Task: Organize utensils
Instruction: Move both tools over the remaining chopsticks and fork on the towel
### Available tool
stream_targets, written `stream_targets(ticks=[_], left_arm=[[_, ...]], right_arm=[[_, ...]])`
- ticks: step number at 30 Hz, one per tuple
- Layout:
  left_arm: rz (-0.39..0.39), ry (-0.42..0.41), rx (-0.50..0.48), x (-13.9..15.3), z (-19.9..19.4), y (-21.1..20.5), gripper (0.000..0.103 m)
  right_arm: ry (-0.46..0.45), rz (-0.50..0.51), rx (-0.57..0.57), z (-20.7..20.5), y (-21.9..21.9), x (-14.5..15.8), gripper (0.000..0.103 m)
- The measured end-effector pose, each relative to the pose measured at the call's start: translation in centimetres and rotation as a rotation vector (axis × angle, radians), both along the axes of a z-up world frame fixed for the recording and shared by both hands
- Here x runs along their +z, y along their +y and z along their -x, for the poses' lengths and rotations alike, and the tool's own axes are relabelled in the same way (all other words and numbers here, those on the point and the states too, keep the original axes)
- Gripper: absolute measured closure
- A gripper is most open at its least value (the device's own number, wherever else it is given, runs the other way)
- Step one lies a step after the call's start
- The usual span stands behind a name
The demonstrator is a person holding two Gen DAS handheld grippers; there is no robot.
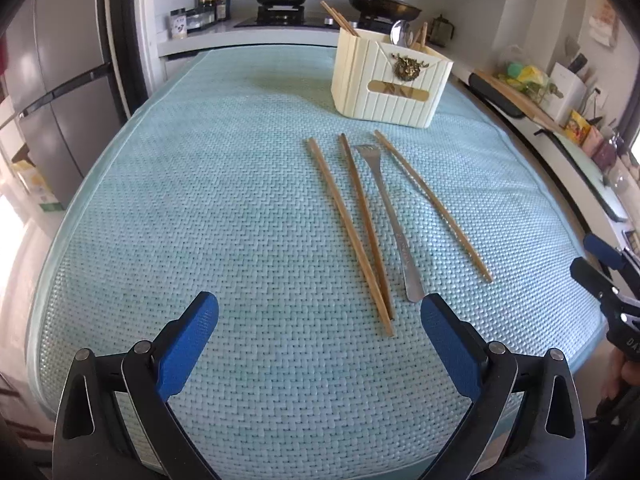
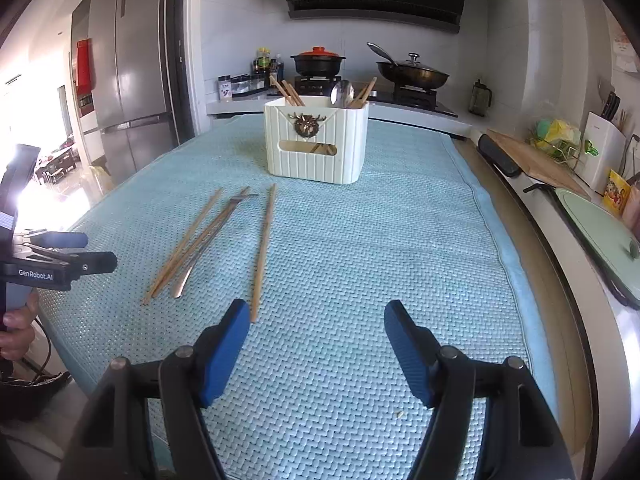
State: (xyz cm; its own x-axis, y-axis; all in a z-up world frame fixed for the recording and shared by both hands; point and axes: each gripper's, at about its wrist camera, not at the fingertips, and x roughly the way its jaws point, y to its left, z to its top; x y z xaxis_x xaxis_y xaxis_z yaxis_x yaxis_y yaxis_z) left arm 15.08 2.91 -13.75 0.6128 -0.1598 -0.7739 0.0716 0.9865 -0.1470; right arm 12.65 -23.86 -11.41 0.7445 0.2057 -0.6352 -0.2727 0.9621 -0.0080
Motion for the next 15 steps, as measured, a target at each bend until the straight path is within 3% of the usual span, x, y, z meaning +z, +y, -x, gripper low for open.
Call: stream_targets(ticks=[4, 15], left_arm=[[0.093, 0.038, 0.053, -0.5, -0.6, 1.6, 0.002], [0.043, 0.056, 0.098, -1.3, -1.5, 2.0, 0.002]], right_arm=[[-0.011, -0.009, 0.034, -0.6, 1.5, 0.3, 0.032], [0.044, 0.007, 0.050, -1.6, 3.1, -1.1, 0.032]])
